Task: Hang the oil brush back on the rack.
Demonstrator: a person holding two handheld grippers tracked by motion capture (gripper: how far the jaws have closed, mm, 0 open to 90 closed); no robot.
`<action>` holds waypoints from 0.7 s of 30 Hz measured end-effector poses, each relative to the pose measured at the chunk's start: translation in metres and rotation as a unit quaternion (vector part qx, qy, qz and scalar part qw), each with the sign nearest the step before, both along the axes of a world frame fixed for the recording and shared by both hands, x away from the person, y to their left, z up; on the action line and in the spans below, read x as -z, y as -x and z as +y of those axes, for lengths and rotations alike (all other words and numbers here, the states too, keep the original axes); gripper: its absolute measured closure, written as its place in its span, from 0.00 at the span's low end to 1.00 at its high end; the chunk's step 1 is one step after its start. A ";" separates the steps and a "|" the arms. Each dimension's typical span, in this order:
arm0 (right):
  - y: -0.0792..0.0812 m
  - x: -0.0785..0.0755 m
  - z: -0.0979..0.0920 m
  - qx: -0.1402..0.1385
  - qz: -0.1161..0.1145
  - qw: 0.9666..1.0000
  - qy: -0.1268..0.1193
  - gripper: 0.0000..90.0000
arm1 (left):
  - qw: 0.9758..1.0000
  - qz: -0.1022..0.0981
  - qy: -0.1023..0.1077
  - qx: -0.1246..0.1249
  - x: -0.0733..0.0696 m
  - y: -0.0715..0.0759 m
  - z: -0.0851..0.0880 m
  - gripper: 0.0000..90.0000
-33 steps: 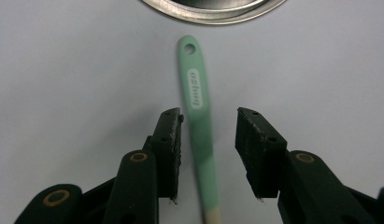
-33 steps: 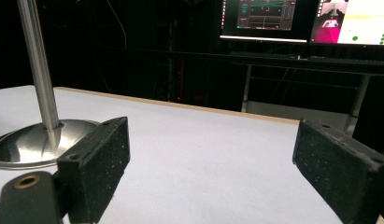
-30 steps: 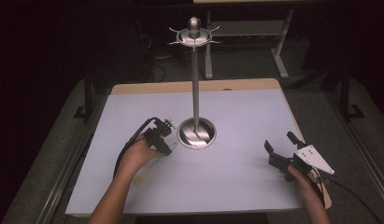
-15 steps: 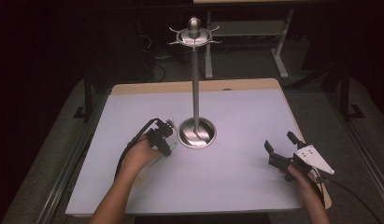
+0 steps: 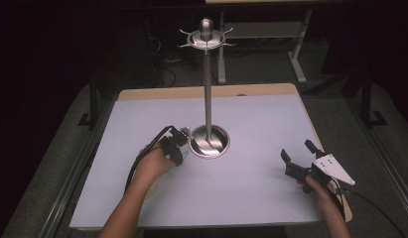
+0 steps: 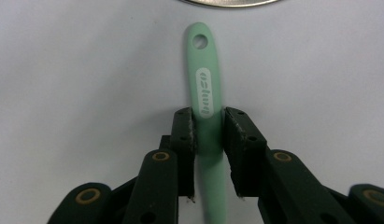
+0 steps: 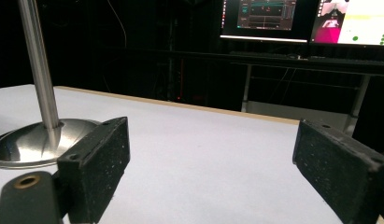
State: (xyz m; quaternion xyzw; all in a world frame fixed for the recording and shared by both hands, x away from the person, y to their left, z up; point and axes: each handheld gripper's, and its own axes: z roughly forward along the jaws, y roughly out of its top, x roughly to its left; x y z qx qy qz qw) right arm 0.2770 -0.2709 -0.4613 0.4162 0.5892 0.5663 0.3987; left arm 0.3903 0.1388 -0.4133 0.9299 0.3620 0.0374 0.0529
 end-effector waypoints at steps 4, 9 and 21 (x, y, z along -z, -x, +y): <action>0.000 0.000 0.000 0.000 0.000 1.000 0.001 0.12 | 1.000 0.000 0.002 -0.005 0.000 0.000 0.000 0.84; 0.000 0.000 0.000 0.000 0.000 1.000 0.001 0.12 | 1.000 -0.005 -0.009 -0.004 0.000 0.002 -0.003 0.85; 0.000 0.000 0.000 0.000 0.000 1.000 0.000 0.12 | 0.999 -0.010 0.039 0.001 0.001 0.003 0.010 0.86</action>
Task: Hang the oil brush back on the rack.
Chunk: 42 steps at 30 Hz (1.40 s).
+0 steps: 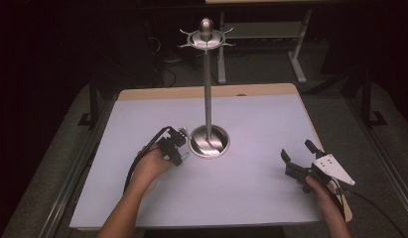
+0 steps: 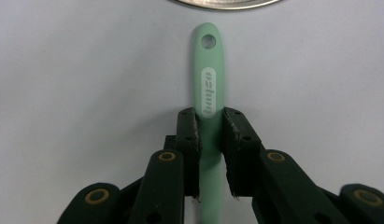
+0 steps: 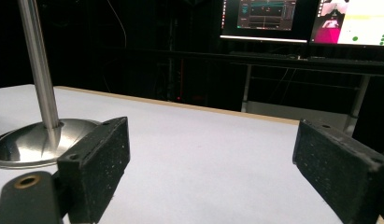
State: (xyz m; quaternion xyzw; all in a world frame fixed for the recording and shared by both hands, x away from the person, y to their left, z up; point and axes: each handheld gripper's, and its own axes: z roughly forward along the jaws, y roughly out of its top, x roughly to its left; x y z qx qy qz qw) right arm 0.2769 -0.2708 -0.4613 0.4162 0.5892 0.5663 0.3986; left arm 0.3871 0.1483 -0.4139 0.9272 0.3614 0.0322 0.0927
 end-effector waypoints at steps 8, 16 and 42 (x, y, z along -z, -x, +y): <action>0.000 0.000 0.000 0.000 -0.001 1.000 -0.001 0.12 | 0.999 -0.003 0.048 0.003 -0.003 0.000 0.013 0.86; 0.000 0.000 0.000 0.000 -0.001 1.000 -0.001 0.12 | 0.988 -0.026 0.152 -0.004 -0.018 -0.001 0.042 0.86; 0.000 0.000 0.000 0.000 0.000 1.000 -0.003 0.12 | 0.897 -0.158 0.412 0.006 -0.065 0.017 0.107 0.86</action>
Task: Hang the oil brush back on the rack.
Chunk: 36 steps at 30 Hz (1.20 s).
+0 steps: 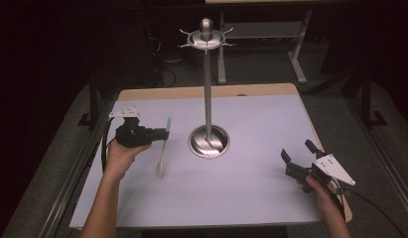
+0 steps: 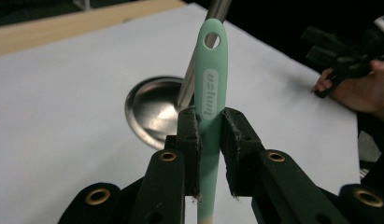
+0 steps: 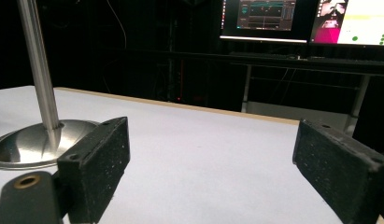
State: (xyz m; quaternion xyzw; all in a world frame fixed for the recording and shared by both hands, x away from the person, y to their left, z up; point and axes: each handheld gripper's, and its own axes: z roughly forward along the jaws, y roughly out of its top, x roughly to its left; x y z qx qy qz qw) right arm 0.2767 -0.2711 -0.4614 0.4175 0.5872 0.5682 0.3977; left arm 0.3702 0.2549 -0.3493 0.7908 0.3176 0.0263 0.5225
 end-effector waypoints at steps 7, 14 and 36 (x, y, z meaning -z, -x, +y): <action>0.000 0.000 0.000 0.000 -0.001 1.000 0.002 0.12 | 0.999 -0.034 0.037 -0.002 -0.011 0.006 0.008 0.86; 0.000 0.000 0.000 0.001 0.001 1.000 0.000 0.12 | 0.996 -0.064 0.069 0.004 -0.024 0.010 0.013 0.86; 0.000 0.000 0.000 0.001 0.001 1.000 0.000 0.12 | 0.986 -0.125 0.104 0.039 -0.095 0.000 0.001 0.86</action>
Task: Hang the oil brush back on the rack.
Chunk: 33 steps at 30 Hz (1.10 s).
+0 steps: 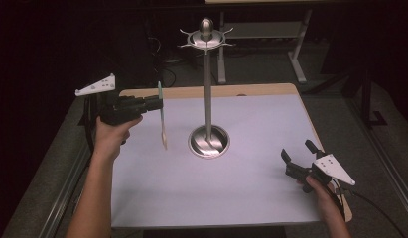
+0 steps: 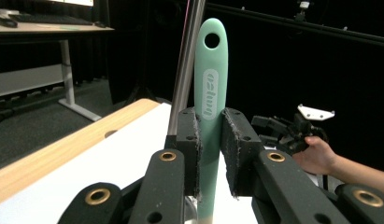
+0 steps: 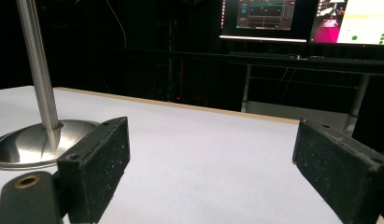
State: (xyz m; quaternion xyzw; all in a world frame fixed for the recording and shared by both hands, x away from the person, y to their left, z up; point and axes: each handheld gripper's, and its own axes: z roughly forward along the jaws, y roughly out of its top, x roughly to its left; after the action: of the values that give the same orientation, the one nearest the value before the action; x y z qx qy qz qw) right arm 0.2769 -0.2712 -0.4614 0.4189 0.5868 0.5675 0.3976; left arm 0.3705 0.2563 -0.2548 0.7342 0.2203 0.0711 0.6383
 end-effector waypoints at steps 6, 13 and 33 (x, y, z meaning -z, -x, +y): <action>0.000 0.000 0.000 0.000 0.000 1.000 0.000 0.12 | 1.000 -0.008 0.011 0.007 -0.019 -0.009 -0.003 0.86; 0.000 0.000 0.000 0.000 0.000 1.000 0.000 0.12 | 1.000 -0.021 0.007 0.015 -0.040 -0.017 -0.012 0.86; 0.000 0.000 0.000 0.000 0.000 1.000 -0.002 0.12 | 0.998 -0.048 -0.013 0.033 -0.079 -0.027 -0.036 0.86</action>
State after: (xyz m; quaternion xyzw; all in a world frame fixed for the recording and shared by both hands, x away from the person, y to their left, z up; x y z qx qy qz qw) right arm 0.2768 -0.2713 -0.4614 0.4194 0.5861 0.5687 0.3965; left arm 0.3976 0.2207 -0.1761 0.7450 0.1638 0.0876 0.6407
